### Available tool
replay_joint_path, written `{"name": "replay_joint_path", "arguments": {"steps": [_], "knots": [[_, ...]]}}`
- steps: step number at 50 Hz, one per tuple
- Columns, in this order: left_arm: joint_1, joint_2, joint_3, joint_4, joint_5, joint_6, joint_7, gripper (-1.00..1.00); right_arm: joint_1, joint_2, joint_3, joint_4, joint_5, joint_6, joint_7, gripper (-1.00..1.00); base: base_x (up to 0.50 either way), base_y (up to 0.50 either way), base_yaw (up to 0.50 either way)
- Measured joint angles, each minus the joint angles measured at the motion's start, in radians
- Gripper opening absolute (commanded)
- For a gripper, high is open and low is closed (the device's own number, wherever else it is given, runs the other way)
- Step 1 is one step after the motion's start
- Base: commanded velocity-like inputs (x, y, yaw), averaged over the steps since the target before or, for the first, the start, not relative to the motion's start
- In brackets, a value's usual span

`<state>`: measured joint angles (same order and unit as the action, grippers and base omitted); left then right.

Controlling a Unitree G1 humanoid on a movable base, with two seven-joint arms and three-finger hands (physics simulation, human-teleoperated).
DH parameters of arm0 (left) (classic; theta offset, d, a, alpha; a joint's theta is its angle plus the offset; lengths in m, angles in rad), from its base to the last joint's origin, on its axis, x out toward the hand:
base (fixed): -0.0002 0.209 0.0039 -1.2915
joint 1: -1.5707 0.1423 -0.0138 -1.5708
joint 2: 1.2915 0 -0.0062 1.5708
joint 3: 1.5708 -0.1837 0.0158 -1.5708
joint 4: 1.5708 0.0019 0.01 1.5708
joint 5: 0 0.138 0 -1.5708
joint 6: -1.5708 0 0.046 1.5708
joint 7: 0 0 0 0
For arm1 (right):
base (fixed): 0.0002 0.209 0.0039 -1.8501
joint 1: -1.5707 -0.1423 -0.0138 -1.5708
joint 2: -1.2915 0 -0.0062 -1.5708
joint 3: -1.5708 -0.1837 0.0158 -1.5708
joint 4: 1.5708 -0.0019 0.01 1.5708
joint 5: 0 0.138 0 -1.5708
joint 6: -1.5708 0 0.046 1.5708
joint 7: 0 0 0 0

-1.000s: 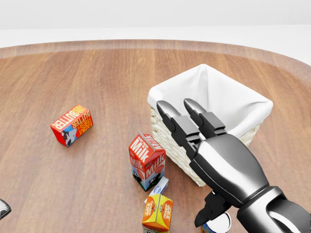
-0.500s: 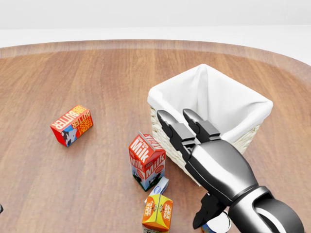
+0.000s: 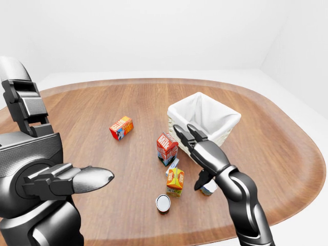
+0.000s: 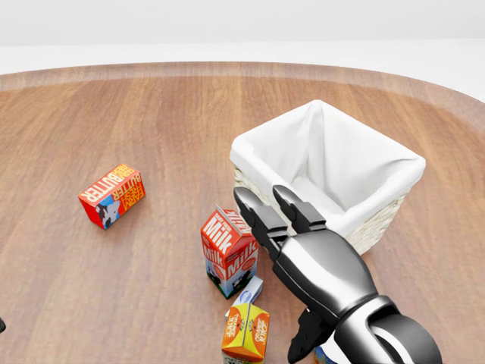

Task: Pick up the orange juice, and put it in the basket.

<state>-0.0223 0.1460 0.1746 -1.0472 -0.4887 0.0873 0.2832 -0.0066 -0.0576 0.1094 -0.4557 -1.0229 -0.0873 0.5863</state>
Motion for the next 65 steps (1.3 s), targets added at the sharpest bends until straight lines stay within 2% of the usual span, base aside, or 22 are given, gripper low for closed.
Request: {"name": "replay_joint_path", "arguments": {"steps": [36, 65], "knots": [[0.0, -0.002, 0.0, 0.0, 0.003, 0.0, -0.003, 1.0, -0.004, -0.009, 0.034, 0.149, -0.125, 0.0, -0.087, 1.0, 0.0, 0.0, 0.0], [0.0, -0.002, 0.0, 0.0, 0.004, 0.0, -0.003, 1.0, -0.046, 0.014, 0.072, 0.245, -0.185, 0.0, -0.132, 1.0, 0.0, 0.0, 0.0]]}}
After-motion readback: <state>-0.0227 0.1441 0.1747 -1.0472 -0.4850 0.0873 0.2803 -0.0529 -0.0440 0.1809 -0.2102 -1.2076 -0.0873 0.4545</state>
